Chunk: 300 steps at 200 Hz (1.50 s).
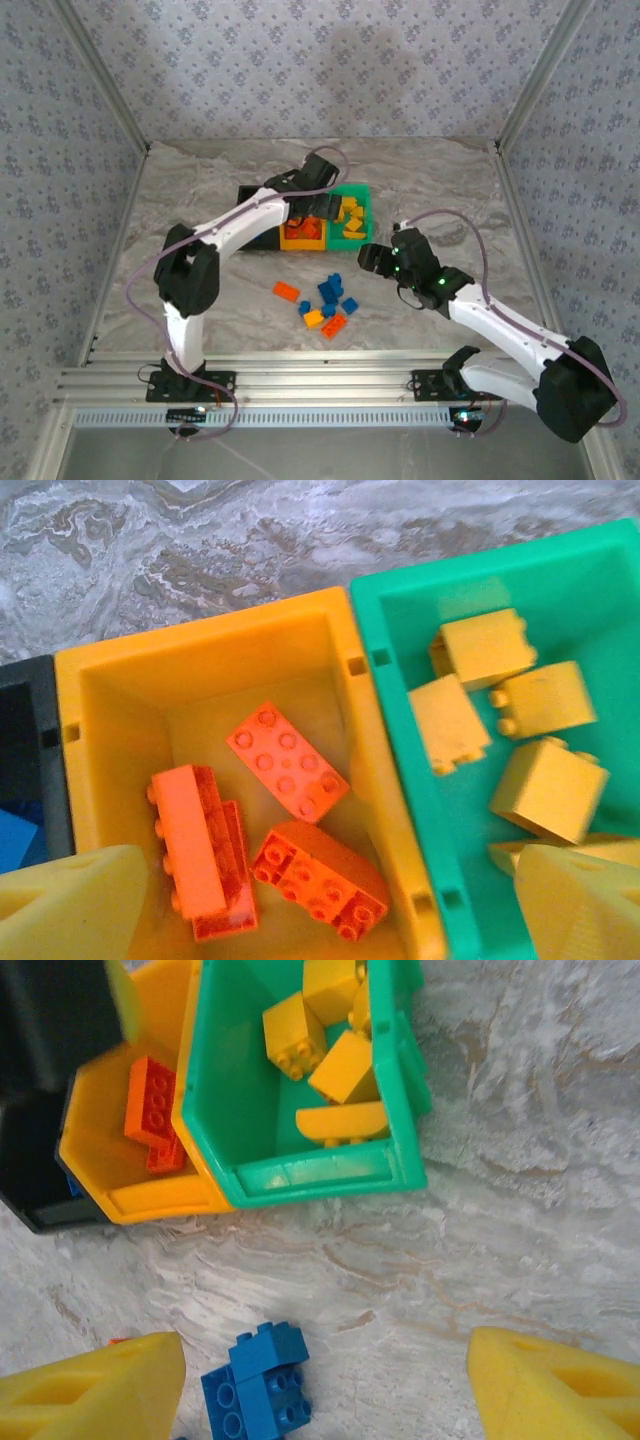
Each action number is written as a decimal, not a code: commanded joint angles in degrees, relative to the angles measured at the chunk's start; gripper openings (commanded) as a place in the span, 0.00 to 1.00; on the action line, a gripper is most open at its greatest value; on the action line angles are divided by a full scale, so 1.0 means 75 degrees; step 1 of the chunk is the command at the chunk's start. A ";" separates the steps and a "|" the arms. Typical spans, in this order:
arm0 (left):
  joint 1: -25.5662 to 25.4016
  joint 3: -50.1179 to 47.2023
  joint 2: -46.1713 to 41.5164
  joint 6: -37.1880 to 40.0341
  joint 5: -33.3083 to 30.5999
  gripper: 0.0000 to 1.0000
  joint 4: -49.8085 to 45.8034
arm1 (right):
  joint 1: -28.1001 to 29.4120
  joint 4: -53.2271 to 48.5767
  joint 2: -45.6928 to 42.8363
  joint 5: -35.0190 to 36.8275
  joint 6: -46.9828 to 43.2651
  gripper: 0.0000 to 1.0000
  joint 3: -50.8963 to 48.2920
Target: Sort the legos into containers by color
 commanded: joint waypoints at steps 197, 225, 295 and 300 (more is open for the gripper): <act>-0.1788 -0.8401 -0.8450 -0.3513 -0.0645 1.00 0.0741 | 0.1799 -0.0268 0.5099 0.0806 -0.0740 0.47 0.2550; -0.1789 -0.8457 -0.8694 -0.3628 -0.0870 0.99 0.0457 | 0.1854 -0.0349 0.4853 0.0956 -0.0738 0.38 0.2560; -0.1784 -0.8998 -0.9717 -0.4341 -0.1424 0.99 -0.0014 | 0.2005 -0.0736 0.4481 0.0615 -0.1551 0.34 0.4125; -0.1788 -0.9029 -0.9788 -0.4385 -0.1398 1.00 -0.0021 | 0.2017 -0.0711 0.4633 0.0491 -0.1613 0.34 0.4395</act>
